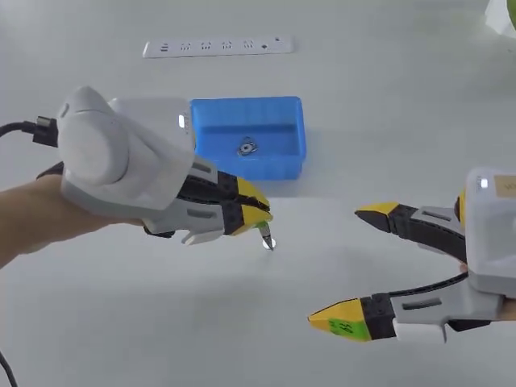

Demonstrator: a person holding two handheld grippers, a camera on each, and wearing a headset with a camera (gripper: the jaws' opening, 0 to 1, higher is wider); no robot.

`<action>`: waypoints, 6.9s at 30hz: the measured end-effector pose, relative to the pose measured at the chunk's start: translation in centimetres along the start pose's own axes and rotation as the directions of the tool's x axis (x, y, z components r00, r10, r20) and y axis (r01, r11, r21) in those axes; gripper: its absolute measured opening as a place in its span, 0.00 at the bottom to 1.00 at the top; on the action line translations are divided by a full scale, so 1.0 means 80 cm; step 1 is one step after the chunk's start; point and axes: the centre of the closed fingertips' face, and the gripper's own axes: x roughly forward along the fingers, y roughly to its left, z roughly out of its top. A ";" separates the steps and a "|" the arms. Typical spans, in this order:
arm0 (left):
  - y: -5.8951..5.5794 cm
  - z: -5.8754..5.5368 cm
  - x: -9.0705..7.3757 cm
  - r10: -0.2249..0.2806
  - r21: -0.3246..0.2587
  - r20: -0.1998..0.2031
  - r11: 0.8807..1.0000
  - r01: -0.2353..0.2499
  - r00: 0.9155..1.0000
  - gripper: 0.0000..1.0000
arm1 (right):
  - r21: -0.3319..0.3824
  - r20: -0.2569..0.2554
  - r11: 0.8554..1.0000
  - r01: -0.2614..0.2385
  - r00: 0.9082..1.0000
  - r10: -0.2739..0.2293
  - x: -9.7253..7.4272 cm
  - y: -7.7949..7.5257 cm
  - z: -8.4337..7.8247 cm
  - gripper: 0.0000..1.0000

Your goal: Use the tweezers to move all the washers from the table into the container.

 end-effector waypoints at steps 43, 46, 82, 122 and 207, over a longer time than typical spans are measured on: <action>0.002 -0.001 0.004 -0.030 0.013 -0.023 0.999 0.030 0.999 0.07 | -0.212 -0.130 0.956 -0.203 0.975 0.179 0.097 -0.006 0.003 0.37; 0.001 -0.001 0.005 -0.033 0.011 -0.020 0.999 0.033 0.999 0.07 | -0.199 -0.149 0.958 -0.208 0.972 0.180 0.106 -0.010 -0.004 0.34; 0.001 0.001 0.006 -0.053 -0.026 -0.020 0.998 0.052 0.998 0.09 | -0.361 -0.128 0.909 -0.207 0.977 0.171 0.120 -0.004 0.016 0.10; 0.021 -0.051 -0.081 0.198 -0.382 0.052 0.910 -0.164 0.979 0.51 | -0.392 -0.057 0.913 -0.113 0.993 0.099 0.098 -0.010 0.097 0.10; 0.037 -0.139 -0.126 0.392 -0.707 -0.008 0.648 -0.282 0.920 0.70 | -0.385 -0.094 0.923 -0.010 0.995 -0.028 0.185 -0.154 0.115 0.10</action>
